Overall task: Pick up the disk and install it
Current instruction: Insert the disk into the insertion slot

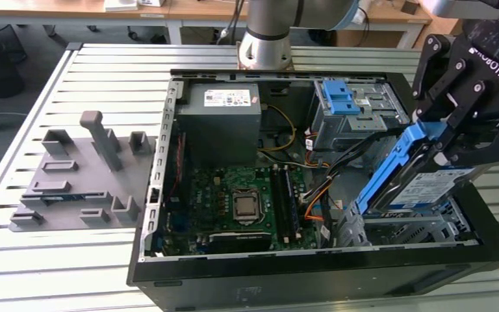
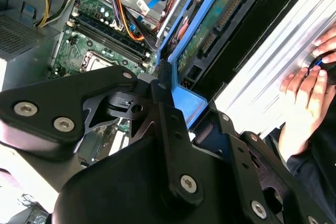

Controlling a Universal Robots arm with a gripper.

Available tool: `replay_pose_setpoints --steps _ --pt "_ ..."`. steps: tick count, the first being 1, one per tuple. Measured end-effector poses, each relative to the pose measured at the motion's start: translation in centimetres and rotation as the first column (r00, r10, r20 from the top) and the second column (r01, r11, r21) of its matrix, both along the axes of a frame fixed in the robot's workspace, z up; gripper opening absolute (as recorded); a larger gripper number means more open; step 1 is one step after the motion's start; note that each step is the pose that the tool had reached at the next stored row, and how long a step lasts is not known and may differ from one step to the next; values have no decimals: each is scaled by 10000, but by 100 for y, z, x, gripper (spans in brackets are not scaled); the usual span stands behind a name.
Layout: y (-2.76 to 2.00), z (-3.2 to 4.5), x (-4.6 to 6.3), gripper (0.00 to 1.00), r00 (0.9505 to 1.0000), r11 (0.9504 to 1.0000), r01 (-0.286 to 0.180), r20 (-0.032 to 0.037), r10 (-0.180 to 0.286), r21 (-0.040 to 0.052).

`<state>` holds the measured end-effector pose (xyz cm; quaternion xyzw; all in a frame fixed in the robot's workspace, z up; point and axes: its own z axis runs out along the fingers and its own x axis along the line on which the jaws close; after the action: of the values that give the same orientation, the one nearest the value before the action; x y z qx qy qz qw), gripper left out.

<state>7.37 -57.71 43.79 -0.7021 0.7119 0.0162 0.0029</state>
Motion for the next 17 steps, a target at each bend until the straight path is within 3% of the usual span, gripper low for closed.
replay_pose_setpoints --steps 17 --pt "0 -86 1 37 10000 10000 7 0 -7 0"
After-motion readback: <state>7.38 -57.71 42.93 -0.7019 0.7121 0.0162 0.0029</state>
